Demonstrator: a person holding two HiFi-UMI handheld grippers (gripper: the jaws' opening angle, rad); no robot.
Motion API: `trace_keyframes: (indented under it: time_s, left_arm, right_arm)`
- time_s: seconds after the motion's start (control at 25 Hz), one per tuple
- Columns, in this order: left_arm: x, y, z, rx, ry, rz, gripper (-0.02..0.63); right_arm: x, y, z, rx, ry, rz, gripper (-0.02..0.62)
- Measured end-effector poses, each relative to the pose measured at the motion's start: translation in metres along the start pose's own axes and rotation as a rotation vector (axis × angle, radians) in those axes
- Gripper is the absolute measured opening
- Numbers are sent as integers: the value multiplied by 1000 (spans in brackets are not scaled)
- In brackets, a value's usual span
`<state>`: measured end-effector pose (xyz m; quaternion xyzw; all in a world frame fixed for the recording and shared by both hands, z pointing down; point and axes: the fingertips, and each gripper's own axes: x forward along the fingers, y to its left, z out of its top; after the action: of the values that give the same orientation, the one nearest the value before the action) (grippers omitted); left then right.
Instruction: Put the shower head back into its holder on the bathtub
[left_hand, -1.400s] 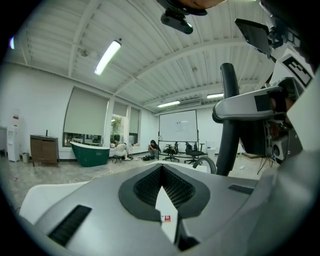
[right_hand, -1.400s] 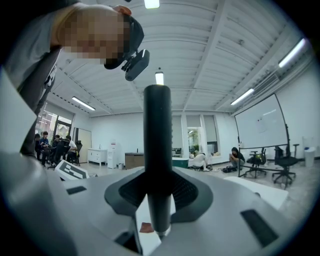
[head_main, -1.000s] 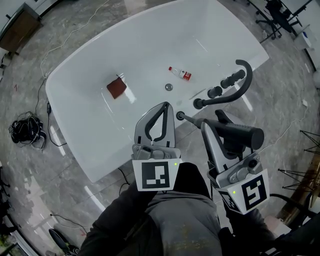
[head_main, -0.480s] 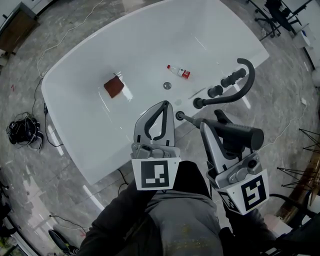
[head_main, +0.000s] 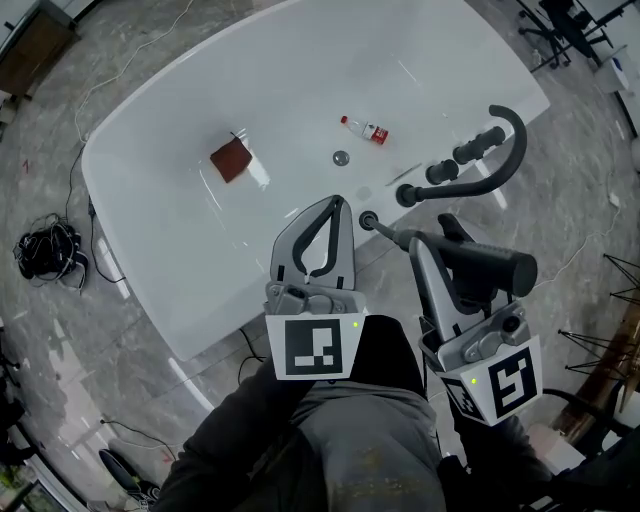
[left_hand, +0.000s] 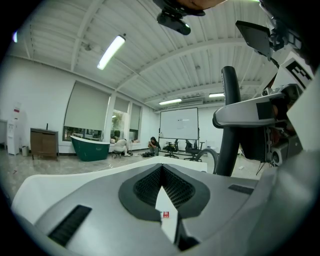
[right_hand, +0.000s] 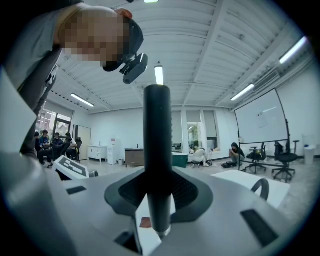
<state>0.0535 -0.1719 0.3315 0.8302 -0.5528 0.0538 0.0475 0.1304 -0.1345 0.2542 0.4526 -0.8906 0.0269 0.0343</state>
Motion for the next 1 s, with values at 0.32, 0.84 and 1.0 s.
trace_keyframes:
  time_s: [0.32,0.84,1.0]
  left_arm:
    - [5,0,-8,2,-13,-7,2]
    - [14,12,-25,-32,-1,-18,2]
    - [19,15,-32,-28,5,-39,2]
  right_arm:
    - [5,-1,-17,2,14,-6,129]
    - [26,-4,-33,-9,39,-14,127]
    - [31,-4,-41,-6,37,-27,127]
